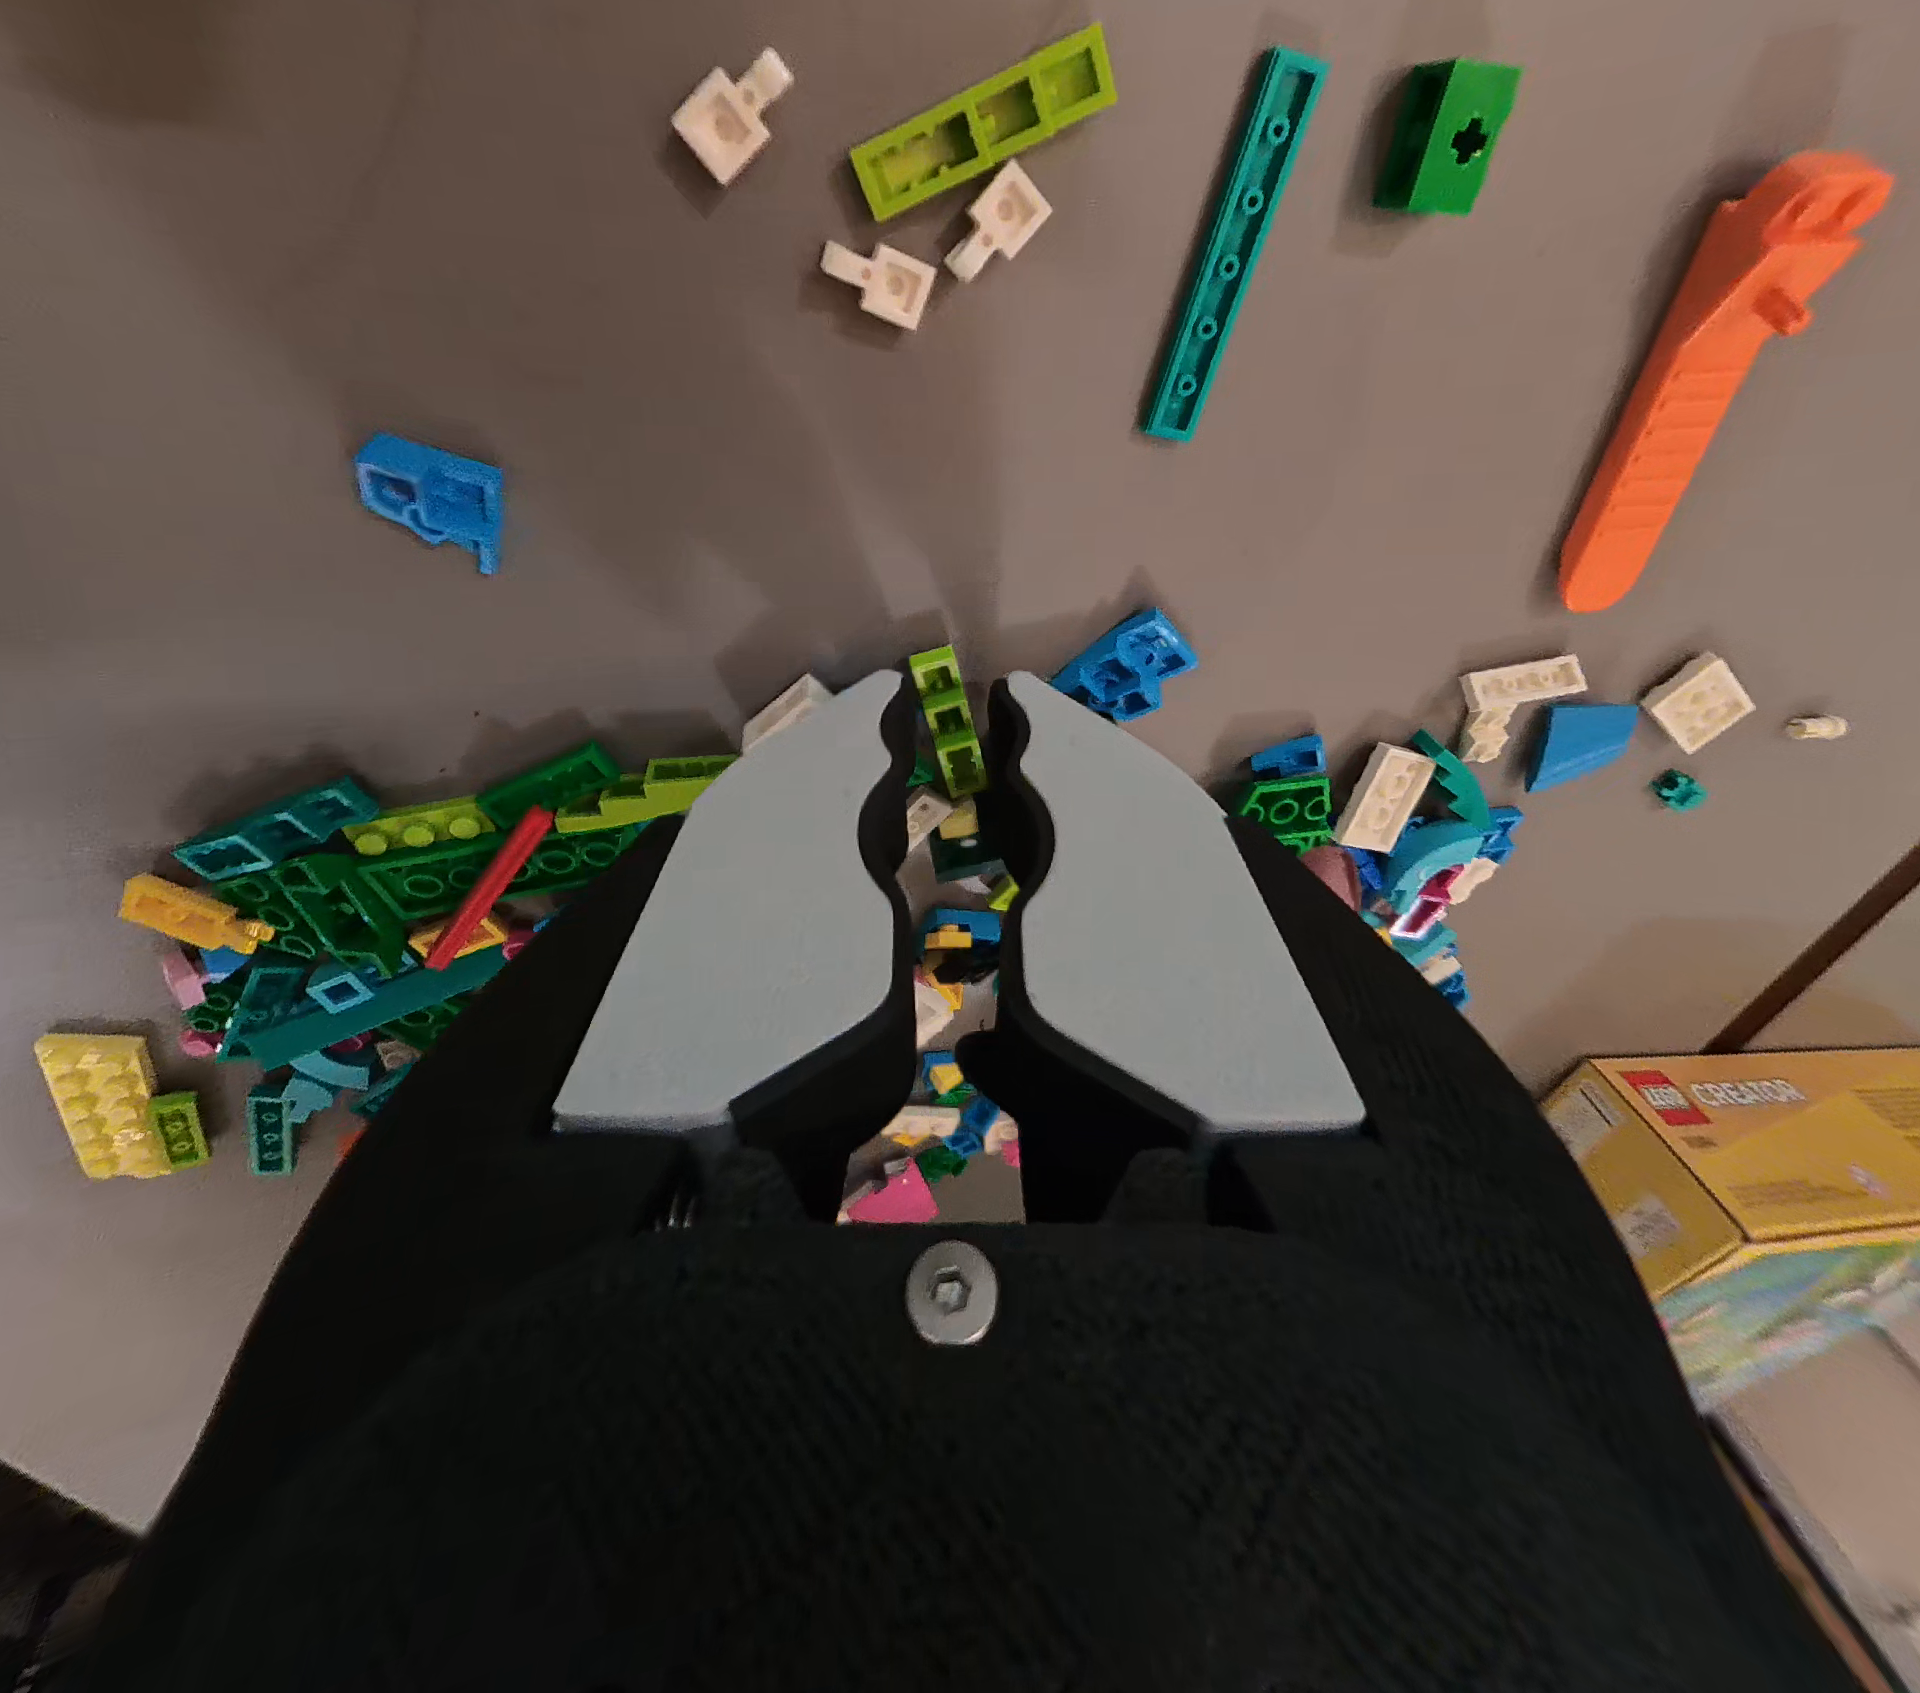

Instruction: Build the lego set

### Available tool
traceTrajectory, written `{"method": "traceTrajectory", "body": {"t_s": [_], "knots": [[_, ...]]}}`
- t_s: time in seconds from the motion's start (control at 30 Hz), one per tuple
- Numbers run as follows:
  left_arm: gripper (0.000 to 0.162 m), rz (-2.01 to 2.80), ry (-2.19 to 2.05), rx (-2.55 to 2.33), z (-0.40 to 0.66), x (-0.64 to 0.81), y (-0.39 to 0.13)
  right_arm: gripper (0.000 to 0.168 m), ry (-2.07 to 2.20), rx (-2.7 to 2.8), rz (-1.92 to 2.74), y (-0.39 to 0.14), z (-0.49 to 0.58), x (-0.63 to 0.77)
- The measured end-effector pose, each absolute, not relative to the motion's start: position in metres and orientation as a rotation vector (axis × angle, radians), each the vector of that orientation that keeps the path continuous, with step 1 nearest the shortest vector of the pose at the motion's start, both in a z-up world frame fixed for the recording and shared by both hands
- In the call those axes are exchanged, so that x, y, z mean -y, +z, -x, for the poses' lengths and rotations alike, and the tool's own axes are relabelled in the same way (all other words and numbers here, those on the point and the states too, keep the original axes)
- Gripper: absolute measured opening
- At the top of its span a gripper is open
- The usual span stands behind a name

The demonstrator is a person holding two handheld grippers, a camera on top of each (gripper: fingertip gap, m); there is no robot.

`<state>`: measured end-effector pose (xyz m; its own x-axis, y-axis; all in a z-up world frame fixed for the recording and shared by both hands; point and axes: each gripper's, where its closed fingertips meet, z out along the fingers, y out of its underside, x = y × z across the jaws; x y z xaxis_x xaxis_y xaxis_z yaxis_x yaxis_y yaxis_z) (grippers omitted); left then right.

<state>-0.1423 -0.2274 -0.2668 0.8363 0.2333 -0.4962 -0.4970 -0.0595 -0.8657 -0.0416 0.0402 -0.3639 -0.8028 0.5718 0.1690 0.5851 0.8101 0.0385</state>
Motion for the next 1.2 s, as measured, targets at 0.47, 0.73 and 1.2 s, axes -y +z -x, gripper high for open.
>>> {"method": "traceTrajectory", "body": {"t_s": [0.47, 0.73, 1.2], "knots": [[0.0, 1.519, 0.603, -0.219, 0.142, 0.226, -0.267, 0.008, 0.228, 2.722, 0.765, -0.339, 0.094, 0.021], [0.0, 1.516, 0.603, -0.217, 0.142, 0.227, -0.267, 0.017, 0.333, 2.623, 0.915, -0.334, 0.11, 0.025], [0.0, 1.516, 0.601, -0.221, 0.142, 0.225, -0.267, 0.008, 0.296, 1.733, 2.626, -0.344, 0.031, -0.098]]}}
